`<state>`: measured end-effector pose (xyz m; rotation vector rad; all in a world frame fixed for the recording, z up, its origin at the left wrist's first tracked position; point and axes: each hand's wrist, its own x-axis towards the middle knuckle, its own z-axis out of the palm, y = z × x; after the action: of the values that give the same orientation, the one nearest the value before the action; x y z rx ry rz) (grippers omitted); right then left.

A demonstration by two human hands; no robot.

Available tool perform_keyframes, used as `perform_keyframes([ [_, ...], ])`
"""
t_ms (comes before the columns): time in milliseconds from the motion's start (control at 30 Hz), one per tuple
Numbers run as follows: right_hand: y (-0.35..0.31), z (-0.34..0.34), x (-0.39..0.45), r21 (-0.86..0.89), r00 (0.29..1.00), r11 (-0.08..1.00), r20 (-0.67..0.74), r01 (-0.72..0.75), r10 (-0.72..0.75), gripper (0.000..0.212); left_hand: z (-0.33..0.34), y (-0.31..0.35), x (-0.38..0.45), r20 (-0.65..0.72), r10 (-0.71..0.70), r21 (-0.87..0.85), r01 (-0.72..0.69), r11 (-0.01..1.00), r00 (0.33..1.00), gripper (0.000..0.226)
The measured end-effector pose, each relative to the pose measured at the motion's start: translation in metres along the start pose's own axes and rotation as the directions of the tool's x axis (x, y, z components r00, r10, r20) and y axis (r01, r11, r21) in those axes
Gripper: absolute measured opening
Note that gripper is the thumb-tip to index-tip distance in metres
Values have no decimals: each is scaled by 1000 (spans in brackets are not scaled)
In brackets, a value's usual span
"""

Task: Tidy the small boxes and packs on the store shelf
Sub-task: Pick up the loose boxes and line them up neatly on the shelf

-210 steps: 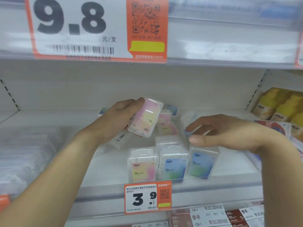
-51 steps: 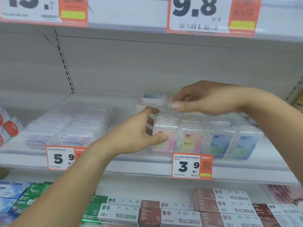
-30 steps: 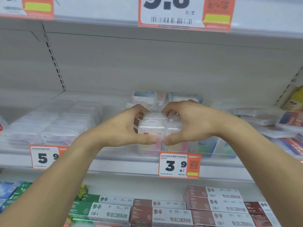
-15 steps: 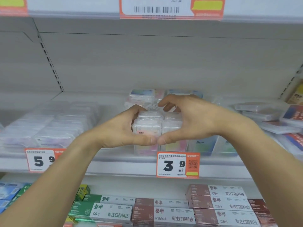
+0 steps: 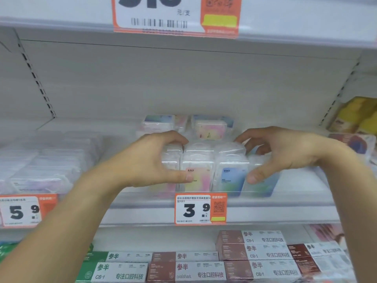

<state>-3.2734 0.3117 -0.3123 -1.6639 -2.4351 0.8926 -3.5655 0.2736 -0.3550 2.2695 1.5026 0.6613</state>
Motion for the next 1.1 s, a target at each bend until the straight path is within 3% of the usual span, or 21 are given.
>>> perform_keyframes([
  [233, 0, 13, 0, 49, 996, 998, -84, 40, -36, 66, -2, -1, 3, 40, -19, -11, 20, 1000, 999, 72],
  [400, 2, 14, 2, 18, 996, 1000, -85, 22, -20, 73, -3, 3, 3, 32, -22, 31, 21, 999, 999, 74],
  [533, 4, 16, 2, 20, 996, 1000, -92, 16, -14, 91, -4, 6, 3, 25, -45, 69, 43, 997, 999, 77],
  [633, 4, 5, -10, 102, 999, 994, -35, 28, -25, 91, -5, 10, 3, 18, -61, 84, 59, 995, 998, 84],
  [667, 7, -1, -14, 170, 996, 984, -79, 50, -37, 83, -6, 11, 2, 9, -64, 74, 64, 995, 998, 87],
  [733, 22, -13, -11, 393, 948, 912, -319, 118, 14, 54, -7, 13, 3, -19, -70, 40, 71, 997, 997, 87],
  [800, 44, -13, 5, 529, 804, 834, -559, 158, 202, 26, -8, 17, 5, -74, -70, 4, 71, 997, 995, 73],
  [833, 55, -9, 17, 496, 744, 862, -615, 109, 260, 22, -8, 20, 8, -110, -71, -7, 71, 997, 991, 63],
  [867, 64, -3, 28, 416, 741, 909, -613, 6, 276, 22, -8, 26, 12, -142, -68, -8, 68, 998, 988, 52],
  [967, 75, 21, 48, 216, 867, 952, -406, -216, 289, 49, -5, 50, 32, -185, -35, 32, 42, 999, 982, 29],
  [1100, 75, 21, 53, 295, 905, 940, -328, -173, 269, 78, 5, 86, 61, -55, 10, 106, -4, 994, 998, 25],
])
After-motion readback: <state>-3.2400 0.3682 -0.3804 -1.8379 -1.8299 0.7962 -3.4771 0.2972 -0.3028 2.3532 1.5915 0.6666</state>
